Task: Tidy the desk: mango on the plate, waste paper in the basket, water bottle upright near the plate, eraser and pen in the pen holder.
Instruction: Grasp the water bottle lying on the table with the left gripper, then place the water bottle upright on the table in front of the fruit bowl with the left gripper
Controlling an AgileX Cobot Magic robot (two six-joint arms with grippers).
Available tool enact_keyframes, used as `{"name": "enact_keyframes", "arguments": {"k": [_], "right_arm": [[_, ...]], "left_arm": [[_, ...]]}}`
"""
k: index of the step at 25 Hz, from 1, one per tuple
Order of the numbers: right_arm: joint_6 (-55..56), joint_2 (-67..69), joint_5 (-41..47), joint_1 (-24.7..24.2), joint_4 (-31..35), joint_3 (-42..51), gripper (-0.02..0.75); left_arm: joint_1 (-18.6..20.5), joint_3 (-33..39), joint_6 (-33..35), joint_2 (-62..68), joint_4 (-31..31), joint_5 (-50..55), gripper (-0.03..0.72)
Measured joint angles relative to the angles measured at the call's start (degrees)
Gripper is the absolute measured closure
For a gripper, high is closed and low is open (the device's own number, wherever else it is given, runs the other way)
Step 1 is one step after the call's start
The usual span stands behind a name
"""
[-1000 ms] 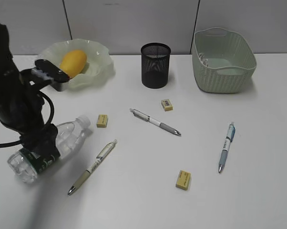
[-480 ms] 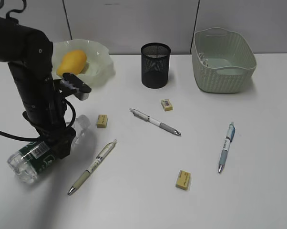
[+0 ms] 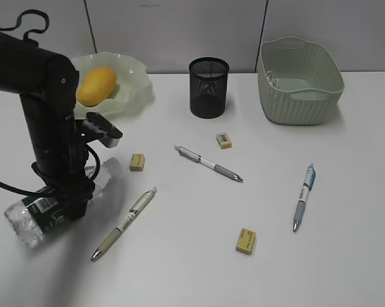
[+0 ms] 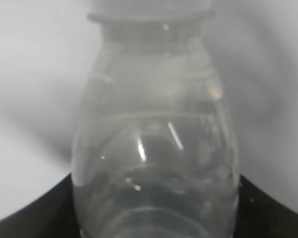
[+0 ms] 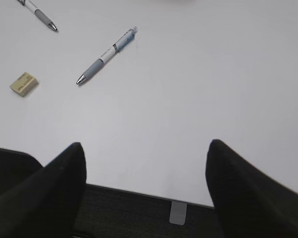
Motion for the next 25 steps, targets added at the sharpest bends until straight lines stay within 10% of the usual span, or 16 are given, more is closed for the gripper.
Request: {"name": "enact_keyframes", "arguments": {"k": [15,25], "right_arm": [[-0.05,0.00,0.00,0.00,-0.05,0.00,0.145],[-0.05,0.00,-0.05,0.00,-0.05,0.00,0.145]], "left_arm": [[3.12,-3.07,-7.96,-16.00,-9.50,-2.80,0.188],[6.19,28.17,-8.11,-38.15,-18.23,-46.07,0.188]]}}
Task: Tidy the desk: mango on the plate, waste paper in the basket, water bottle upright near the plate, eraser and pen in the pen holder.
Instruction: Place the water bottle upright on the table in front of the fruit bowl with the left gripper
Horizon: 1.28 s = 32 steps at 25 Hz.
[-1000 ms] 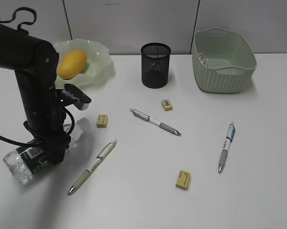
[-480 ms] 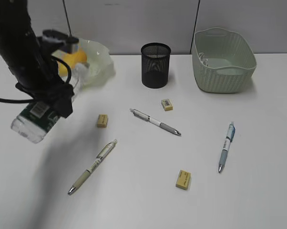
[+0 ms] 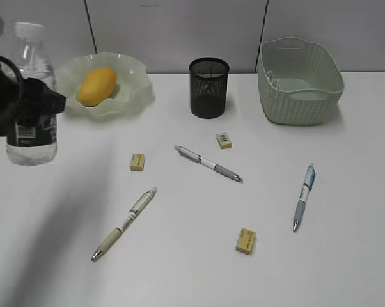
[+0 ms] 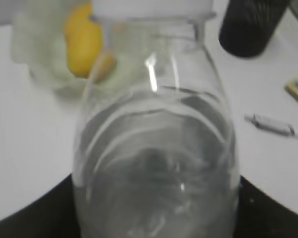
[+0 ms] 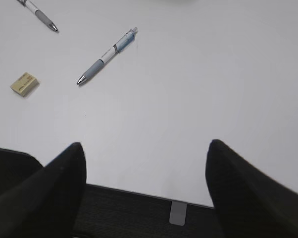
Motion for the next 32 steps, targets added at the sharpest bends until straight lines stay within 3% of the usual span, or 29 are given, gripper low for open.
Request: {"name": "enact_keyframes", "arguments": {"k": [5,13,24,32], "right_arm": [[-0.07,0.00,0.00,0.00,0.00,0.00,0.145],[-0.07,0.00,0.00,0.00,0.00,0.00,0.145],[-0.07,0.00,0.00,0.00,0.00,0.00,0.145],[-0.07,0.00,0.00,0.00,0.00,0.00,0.145]], "left_arm": [[0.00,12.51,0.00,-0.65,-2.89,-31.75,0.188],[0.00,14.32,-5.79,12.55,-3.36,-57.12,0.188],[0.96,12.56,-15.06,31.99,-3.25,-70.86,0.188],[2.30,7.35,-15.52,39.05,-0.70,-73.25,0.188]]}}
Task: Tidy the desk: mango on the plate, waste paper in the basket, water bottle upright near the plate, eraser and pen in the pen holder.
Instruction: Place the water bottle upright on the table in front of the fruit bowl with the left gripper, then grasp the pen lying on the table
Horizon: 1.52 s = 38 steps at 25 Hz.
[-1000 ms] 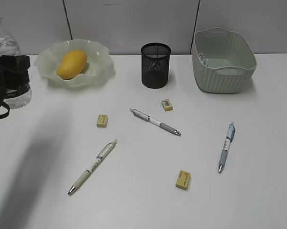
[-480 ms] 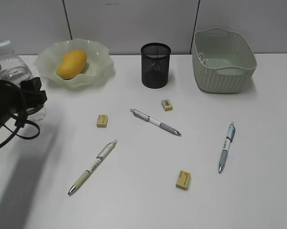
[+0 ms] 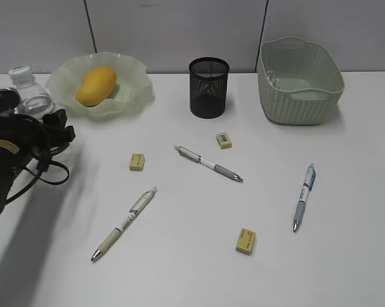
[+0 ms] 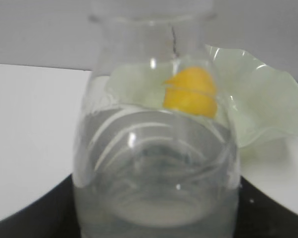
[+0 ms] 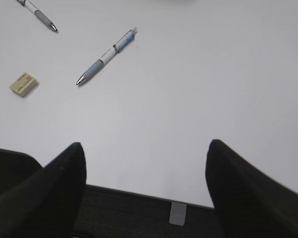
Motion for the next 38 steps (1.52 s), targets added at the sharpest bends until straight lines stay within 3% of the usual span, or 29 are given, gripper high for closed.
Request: {"name": "enact_keyframes", "arguments": {"k": [8,15,20,30,34,38], "right_arm": [[0.00,0.00,0.00,0.00,0.00,0.00,0.145],[0.00,0.00,-0.05,0.00,0.00,0.00,0.145],[0.00,0.00,-0.05,0.00,0.00,0.00,0.145],[0.00,0.00,-0.05,0.00,0.00,0.00,0.145],[0.00,0.00,-0.05,0.00,0.00,0.00,0.145],[0.00,0.00,-0.05,0.00,0.00,0.00,0.145]], "left_arm": [[0.00,-0.50,-0.06,1.63,0.89,-1.68,0.140],[0.00,-0.61,-0.16,1.63,2.45,-0.61,0.032],[0.00,0.04,-0.16,1.14,3.38,-0.40,0.021],[-0.07,13.66,-0.11,-5.63,4.44,-3.88,0.022],[-1.94,19.27,-0.07,-12.93,5.97,-3.53,0.028],[-2.74,20.51,0.01,-24.18,6.50,10.91,0.036]]}}
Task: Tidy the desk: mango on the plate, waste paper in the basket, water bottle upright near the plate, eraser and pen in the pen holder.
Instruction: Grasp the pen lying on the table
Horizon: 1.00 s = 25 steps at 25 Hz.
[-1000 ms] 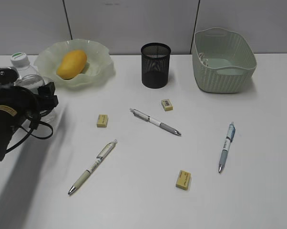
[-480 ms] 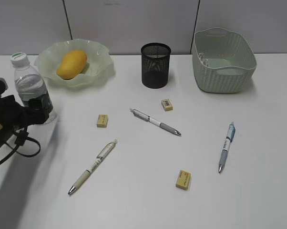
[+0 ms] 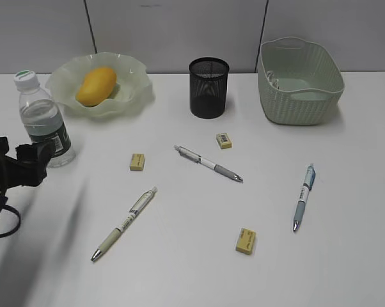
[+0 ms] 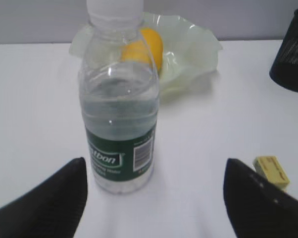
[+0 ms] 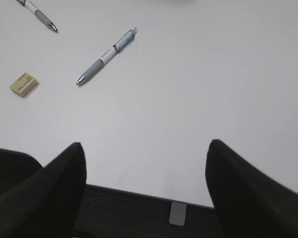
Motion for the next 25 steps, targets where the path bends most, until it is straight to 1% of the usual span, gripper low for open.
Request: {"name": "enact_keyframes", "arguments": {"k": [2,4,6,8,11,13,16,18,20,25], "right_arm": [[0.00,0.00,0.00,0.00,0.00,0.00,0.145],[0.00,0.00,0.00,0.00,0.00,0.00,0.145],[0.00,0.00,0.00,0.00,0.00,0.00,0.145],[0.00,0.00,0.00,0.00,0.00,0.00,0.145],[0.00,0.00,0.00,0.00,0.00,0.00,0.145],[0.00,0.00,0.00,0.00,0.00,0.00,0.145],[0.00,0.00,0.00,0.00,-0.11,0.00,0.145],[0.00,0.00,0.00,0.00,-0.23,0.00,0.145],[0.00,0.00,0.00,0.00,-0.29,0.00,0.145],[0.05,0.00,0.00,0.00,-0.40,0.00,0.145]], "left_arm": [[0.00,-1.41,0.00,-6.69,0.29,12.76,0.039],[0.00,-4.35,0.00,-12.49,1.71,25.94,0.043],[0.00,-8.89,0.00,-17.68,3.28,40.69,0.050],[0.00,-14.73,0.00,-21.15,6.48,57.74,0.064],[0.00,-23.13,0.06,-24.41,8.83,81.33,0.091],[0.00,-28.05,0.58,-25.39,8.83,96.85,0.102],[0.00,-34.03,1.35,-26.31,9.41,114.97,0.126],[0.00,-35.30,1.55,-27.53,9.34,120.33,0.148],[0.00,-34.98,1.85,-30.27,8.83,122.26,0.165],[0.00,-29.69,2.22,-42.08,7.94,123.20,0.173]]}}
